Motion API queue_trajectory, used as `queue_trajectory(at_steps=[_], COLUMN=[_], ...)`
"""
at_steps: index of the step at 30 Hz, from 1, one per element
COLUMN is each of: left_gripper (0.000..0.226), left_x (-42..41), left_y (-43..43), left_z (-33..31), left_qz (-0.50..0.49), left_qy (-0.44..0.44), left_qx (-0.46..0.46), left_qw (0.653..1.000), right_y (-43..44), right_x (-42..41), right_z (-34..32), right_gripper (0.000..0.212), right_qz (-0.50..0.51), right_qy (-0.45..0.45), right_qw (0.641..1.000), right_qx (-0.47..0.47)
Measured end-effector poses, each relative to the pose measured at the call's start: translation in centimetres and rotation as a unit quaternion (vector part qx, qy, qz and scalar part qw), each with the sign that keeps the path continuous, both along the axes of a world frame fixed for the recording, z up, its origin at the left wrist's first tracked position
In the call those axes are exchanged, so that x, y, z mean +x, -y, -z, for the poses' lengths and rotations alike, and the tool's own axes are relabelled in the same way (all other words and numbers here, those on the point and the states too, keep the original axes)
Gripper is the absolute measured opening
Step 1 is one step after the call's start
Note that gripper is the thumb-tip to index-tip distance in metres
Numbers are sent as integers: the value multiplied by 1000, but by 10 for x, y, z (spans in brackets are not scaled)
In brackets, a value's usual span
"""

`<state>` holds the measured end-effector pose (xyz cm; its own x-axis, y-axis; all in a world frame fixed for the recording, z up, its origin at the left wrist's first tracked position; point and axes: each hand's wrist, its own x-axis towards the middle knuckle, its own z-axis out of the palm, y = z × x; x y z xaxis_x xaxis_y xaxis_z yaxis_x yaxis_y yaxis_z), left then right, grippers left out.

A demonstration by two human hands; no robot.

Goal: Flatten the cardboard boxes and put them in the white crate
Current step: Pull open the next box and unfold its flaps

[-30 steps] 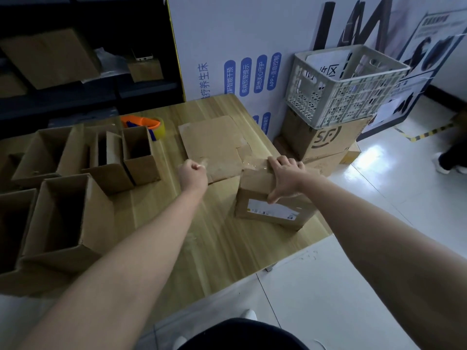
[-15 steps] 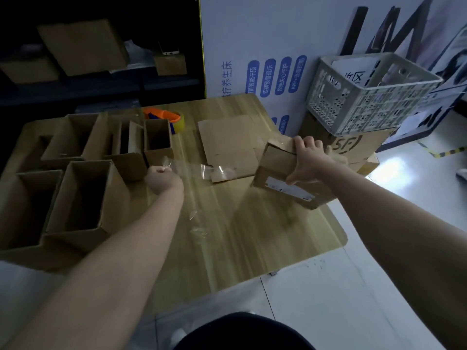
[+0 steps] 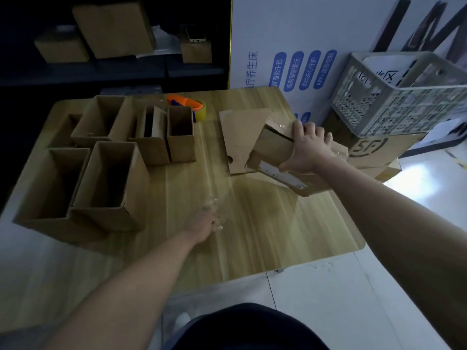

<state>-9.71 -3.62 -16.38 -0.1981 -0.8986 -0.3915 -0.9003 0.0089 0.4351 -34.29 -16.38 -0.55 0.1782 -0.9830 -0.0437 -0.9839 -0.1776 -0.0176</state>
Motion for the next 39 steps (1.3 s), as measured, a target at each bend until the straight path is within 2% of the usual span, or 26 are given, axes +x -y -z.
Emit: queue_trajectory(at_steps=[6,8,15,18,20,24,26,28,30,32,34,36,39], left_gripper=[32,35,20,47,56,23,6,17,23,36,47,44,29], left_x=[-2,-3,-7,-1,6,6,1,-8,-20,-34,-46,-53,-60], left_y=[7,8,8,8,10,30,42,54,63,73,80,84,83], left_z=[-14,-17,-8,-7,-12,-29,-47,-68,-91,-112,-122,-121,-112], left_qz=[-34,-69,-210,-243,-211,-219,-223,-262,-290,-267,-237,-237,-222], left_qy=[-37,-43,-34,-23,6,-30,-25,-29,-147,-249,-273,-260,-263], left_qx=[90,90,49,78,97,154,112,-14,-111,-118,-92,-89,-91], left_qw=[995,993,976,967,973,963,968,965,939,923,928,932,934], right_y=[-5,-6,-13,-15,-16,-14,-13,-12,-11,-9,-7,-5,-5], right_x=[4,9,25,29,34,44,44,41,34,24,12,0,-14], right_z=[11,14,28,34,37,40,38,34,26,17,12,10,8], right_gripper=[120,120,123,124,126,128,128,126,118,102,82,72,76], right_qz=[-13,-29,-64,-63,-64,-62,-59,-65,-63,-36,6,57,94], right_qy=[-6,-1,-9,-15,-23,-33,-27,-15,39,133,197,202,152], right_qw=[1000,999,995,994,994,993,993,991,984,973,966,966,969], right_qx=[24,29,75,83,81,90,98,118,160,186,165,151,172])
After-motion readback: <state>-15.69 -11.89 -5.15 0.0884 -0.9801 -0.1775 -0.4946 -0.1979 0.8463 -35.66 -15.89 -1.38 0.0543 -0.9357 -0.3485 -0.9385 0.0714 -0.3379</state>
